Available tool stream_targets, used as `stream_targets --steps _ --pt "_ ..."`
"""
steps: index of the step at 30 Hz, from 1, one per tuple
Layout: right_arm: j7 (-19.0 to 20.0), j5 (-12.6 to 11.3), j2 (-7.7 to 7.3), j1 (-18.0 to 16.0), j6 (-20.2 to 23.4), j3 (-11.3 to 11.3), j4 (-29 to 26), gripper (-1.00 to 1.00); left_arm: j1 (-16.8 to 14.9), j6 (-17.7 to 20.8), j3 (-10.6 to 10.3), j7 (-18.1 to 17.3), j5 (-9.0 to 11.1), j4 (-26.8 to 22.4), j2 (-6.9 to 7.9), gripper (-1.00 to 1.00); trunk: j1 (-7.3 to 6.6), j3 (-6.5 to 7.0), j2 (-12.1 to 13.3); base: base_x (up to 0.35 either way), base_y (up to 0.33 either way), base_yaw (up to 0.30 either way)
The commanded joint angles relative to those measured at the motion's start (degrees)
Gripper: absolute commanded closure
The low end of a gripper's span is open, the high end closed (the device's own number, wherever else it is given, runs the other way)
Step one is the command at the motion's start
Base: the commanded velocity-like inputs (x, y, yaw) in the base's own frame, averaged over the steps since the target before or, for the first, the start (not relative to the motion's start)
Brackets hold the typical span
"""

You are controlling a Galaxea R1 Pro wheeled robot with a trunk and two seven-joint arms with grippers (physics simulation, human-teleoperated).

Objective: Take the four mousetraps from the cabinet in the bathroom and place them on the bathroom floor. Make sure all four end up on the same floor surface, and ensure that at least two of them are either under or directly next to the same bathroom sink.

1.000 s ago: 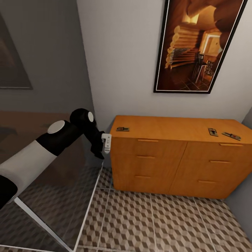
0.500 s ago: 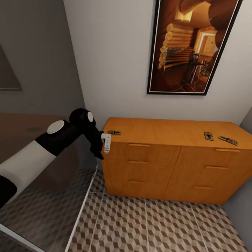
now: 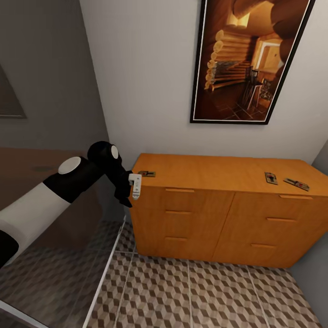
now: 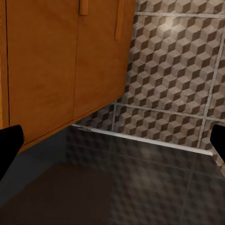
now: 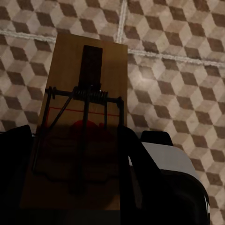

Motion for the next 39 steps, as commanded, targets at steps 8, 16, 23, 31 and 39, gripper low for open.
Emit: stream_targets --steps 8,16,23,31,39 --pt "-0.3 0.1 0.03 0.0 -0.1 0.5 0.1 1.0 -0.1 0.6 -0.1 -0.4 -0.3 0.0 0.17 -1.0 0.0 -0.06 0.0 0.1 0.094 0.0" --pt "-0.3 0.1 0.1 0.0 0.0 0.5 0.1 1.0 -0.1 0.7 -0.1 -0.4 -0.3 0.0 0.1 -1.0 0.0 -0.06 0.0 0.2 0.177 0.0" --pt "-0.2 0.1 0.1 0.0 0.0 0.5 0.1 1.0 -0.1 0.7 -0.1 -0.4 -0.3 0.0 -0.18 -1.0 0.0 -0.06 0.0 0.221 0.076 0.0" --pt "-0.2 0.1 0.1 0.0 0.0 0.5 0.1 1.0 -0.1 0.7 -0.2 -0.4 -0.3 0.0 -0.65 -1.0 0.0 -0.06 0.0 0.246 -0.05 0.0" --pt "-0.2 0.1 0.1 0.0 0.0 0.5 0.1 1.0 -0.1 0.7 -0.2 -0.4 -0.3 0.3 -0.92 -1.0 0.0 -0.06 0.0 0.247 -0.204 0.0"
